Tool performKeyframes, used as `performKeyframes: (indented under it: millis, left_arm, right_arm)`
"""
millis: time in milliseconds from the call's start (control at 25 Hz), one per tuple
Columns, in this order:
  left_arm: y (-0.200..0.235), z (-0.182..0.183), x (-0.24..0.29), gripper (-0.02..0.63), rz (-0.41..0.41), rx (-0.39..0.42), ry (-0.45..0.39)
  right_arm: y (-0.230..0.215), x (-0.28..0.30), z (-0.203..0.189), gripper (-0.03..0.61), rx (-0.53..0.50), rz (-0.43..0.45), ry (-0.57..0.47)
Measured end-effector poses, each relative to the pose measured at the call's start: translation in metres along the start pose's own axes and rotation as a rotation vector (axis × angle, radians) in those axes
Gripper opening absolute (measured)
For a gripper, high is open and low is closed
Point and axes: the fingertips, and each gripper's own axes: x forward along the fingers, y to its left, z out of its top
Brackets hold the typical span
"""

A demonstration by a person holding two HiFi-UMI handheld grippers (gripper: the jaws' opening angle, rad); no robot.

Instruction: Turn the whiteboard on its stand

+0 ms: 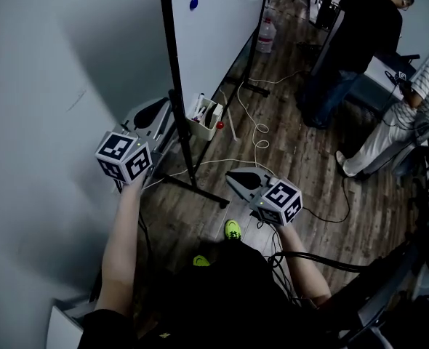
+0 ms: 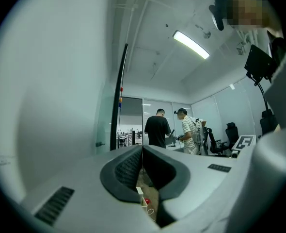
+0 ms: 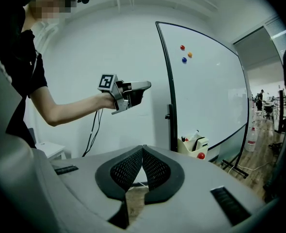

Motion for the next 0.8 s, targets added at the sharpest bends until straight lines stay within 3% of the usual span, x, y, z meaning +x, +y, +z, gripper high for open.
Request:
performKeyframes:
  millis: [400,600,800]
  left_arm:
    - [-0.057,-0.01,-0.056,0.012,-0.082,-0.03,-0.016]
    - [-0.082,-0.024,-0.071,0.012,-0.082,-0.062,-0.023]
    - [-0.116,-0.021,-0.083,0.012,-0.06,-0.083,-0.032]
  right_arm:
    - [0.065,-0.011,-0.017,0.005,0.018,-0.04,0.003]
    - [0.068,-0.023,-0.023,0.005,0.009,-0.056,-0.005]
    - [0.077,-0.046,-0.016,0.005,-0.001,-0.014,-0.02]
